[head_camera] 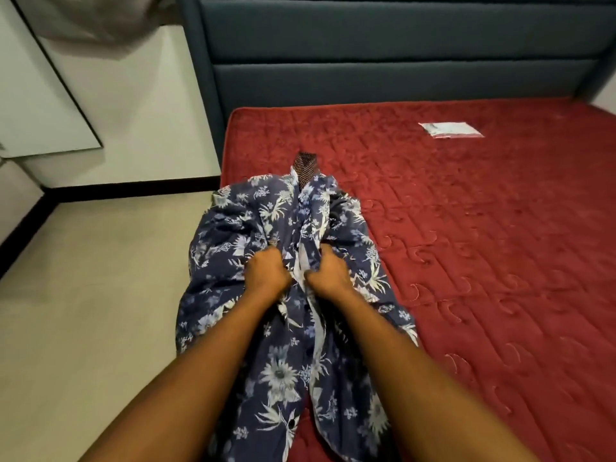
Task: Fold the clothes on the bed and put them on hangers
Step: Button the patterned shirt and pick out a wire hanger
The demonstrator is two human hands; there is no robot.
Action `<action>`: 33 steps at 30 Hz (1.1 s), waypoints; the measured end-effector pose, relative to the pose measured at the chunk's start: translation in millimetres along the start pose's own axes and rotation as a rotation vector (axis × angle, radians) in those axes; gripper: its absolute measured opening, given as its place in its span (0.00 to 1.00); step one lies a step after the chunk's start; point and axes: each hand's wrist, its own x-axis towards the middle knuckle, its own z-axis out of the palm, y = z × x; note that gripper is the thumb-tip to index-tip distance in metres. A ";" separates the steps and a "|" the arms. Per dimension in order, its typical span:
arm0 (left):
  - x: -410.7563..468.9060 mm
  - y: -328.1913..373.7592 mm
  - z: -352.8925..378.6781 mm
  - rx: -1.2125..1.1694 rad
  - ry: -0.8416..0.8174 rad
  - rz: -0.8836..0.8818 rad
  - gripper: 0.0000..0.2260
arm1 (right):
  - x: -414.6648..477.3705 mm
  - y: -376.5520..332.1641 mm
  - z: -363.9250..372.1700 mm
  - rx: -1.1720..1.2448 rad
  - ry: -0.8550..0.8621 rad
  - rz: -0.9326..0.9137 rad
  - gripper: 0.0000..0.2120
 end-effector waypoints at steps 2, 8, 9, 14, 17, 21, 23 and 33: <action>-12.6 2.6 -6.3 -0.121 -0.082 -0.051 0.05 | -6.3 2.7 -4.0 0.057 -0.054 0.023 0.15; -89.7 20.2 -9.6 -0.484 -0.575 -0.058 0.05 | -58.4 13.2 -68.1 0.093 -0.475 0.077 0.13; -106.1 18.1 -9.6 -0.521 -0.700 -0.017 0.06 | -70.5 16.8 -84.8 0.044 -0.597 0.144 0.18; -130.5 4.2 -49.7 -0.245 -1.282 0.072 0.10 | -116.2 14.7 -120.2 -0.178 -1.037 0.319 0.14; -105.1 8.6 -63.8 -0.301 -0.911 -0.051 0.22 | -99.3 11.3 -120.3 -0.290 -0.794 0.286 0.25; -68.0 11.1 -44.8 -0.154 -0.029 -0.021 0.31 | -50.9 5.0 -108.7 -0.377 0.103 -0.015 0.29; -65.1 12.9 -26.9 0.047 -0.082 -0.013 0.31 | -32.2 9.3 -90.5 -0.373 0.131 -0.004 0.25; -26.9 -33.1 -36.2 -0.110 0.234 -0.127 0.06 | -12.3 71.2 -95.1 -0.300 0.384 0.223 0.12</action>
